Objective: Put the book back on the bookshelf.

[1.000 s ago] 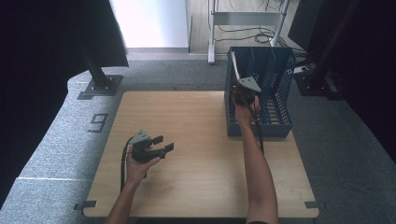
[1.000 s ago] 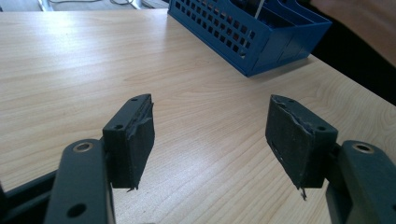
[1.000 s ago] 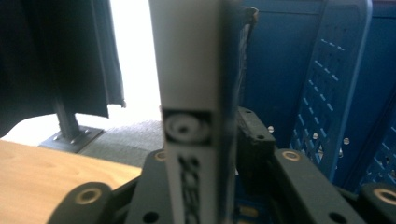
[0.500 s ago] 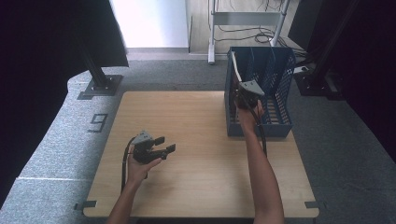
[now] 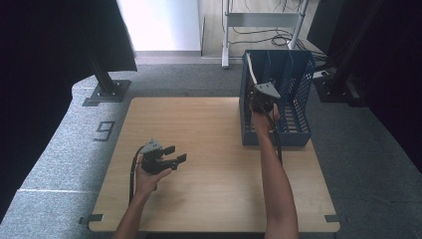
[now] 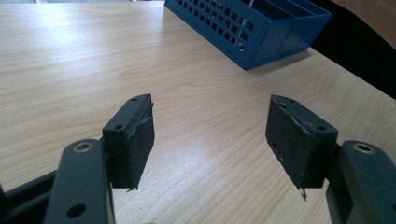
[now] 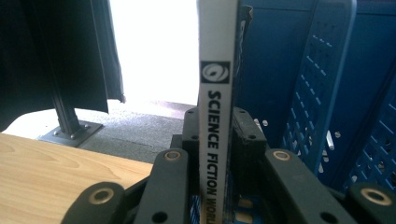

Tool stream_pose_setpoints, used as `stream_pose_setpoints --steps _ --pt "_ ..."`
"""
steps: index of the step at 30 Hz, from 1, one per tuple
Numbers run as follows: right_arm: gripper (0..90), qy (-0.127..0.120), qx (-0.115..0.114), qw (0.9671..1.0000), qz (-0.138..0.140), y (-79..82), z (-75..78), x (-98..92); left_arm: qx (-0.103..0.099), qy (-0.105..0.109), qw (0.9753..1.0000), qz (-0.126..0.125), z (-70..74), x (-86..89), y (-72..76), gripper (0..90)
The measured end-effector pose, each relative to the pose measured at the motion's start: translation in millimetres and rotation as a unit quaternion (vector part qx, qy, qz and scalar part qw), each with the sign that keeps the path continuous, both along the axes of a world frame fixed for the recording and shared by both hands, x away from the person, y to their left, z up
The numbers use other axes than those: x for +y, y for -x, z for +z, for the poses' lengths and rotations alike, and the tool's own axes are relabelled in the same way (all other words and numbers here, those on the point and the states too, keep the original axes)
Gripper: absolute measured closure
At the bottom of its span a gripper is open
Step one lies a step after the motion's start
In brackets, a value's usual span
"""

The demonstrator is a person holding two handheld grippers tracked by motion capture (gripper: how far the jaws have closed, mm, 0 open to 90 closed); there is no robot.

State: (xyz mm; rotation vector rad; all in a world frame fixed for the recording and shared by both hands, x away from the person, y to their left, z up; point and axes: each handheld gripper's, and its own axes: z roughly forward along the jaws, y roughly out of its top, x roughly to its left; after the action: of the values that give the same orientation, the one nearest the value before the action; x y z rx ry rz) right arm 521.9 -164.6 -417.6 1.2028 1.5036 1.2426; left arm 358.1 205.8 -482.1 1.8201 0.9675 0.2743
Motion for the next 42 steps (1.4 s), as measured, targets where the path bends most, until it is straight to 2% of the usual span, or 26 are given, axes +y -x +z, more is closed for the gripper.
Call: stream_pose_setpoints --steps 12,17,20,24,27,30,33,42 --pt "73.5 -0.006 -0.002 0.9999 0.009 -3.4 -1.2 1.2 0.001 0.000 1.0000 0.002 -1.6 0.4 -0.2 32.7" --pt "65.4 -0.010 0.000 0.9998 0.018 -1.4 -1.0 1.7 0.002 -0.002 1.0000 0.001 -2.4 0.0 -0.6 32.7" --pt "59.5 -0.002 0.005 0.9996 0.026 -0.3 -1.0 2.8 0.002 -0.003 1.0000 0.000 -2.4 -1.0 -0.3 32.7" --pt "56.9 0.007 0.019 0.9993 0.030 0.7 -2.6 3.0 0.001 -0.003 1.0000 -0.001 -2.2 -1.4 0.3 32.7" --pt "55.3 0.001 0.026 0.9991 0.034 2.2 -3.2 0.6 0.000 -0.003 1.0000 -0.001 -1.7 -1.5 0.8 32.7" --pt "53.7 -0.004 0.016 0.9993 0.033 6.3 -4.2 -1.6 0.001 -0.003 1.0000 -0.002 -1.8 -2.0 0.8 32.7" --pt "52.8 0.000 0.018 0.9994 0.030 9.4 -5.5 -4.6 0.001 -0.006 1.0000 -0.001 -2.3 -2.9 0.7 32.7" --pt "50.7 -0.008 0.020 0.9990 0.039 17.2 -2.1 -14.4 0.000 -0.006 1.0000 0.000 -1.8 -2.6 1.3 32.7"
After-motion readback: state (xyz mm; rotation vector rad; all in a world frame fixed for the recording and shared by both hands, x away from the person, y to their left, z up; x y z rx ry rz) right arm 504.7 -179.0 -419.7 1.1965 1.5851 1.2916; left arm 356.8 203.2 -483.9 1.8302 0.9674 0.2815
